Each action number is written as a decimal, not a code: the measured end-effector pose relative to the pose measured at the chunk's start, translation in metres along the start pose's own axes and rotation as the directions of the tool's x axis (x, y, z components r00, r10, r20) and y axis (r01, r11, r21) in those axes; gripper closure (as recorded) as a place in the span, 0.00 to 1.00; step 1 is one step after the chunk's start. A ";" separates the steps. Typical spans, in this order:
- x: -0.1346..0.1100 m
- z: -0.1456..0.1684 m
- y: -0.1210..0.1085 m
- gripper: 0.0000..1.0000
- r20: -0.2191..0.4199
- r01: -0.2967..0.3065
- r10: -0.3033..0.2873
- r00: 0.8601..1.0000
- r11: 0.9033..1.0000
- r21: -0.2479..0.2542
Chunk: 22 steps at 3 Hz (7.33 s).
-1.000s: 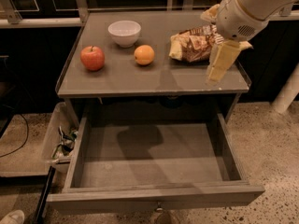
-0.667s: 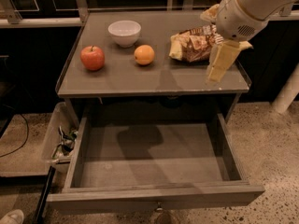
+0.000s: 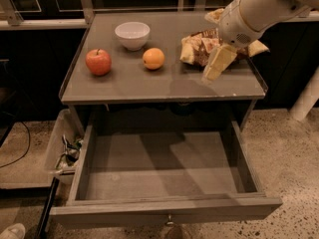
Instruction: Place orange into top drawer
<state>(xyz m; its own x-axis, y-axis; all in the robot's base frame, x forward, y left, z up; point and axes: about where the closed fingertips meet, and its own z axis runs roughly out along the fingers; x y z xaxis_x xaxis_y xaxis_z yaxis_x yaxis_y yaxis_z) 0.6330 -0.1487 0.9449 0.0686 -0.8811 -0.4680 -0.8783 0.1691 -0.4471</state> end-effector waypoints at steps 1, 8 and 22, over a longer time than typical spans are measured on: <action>0.007 0.027 -0.022 0.00 0.079 -0.027 0.025 0.997 0.999 0.021; -0.048 0.155 -0.063 0.00 0.462 -0.059 0.107 0.880 0.992 -0.115; -0.026 0.048 0.112 1.00 0.605 -0.030 0.032 0.796 0.999 -0.014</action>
Offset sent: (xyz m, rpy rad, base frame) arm 0.0918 0.0166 -0.0434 0.2559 -0.0130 0.0403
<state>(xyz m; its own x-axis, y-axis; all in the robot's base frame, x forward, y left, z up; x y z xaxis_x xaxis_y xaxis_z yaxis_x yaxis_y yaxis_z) 0.5555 -0.0857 0.8698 0.3129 -0.4283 -0.8477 -0.8864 0.1890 -0.4226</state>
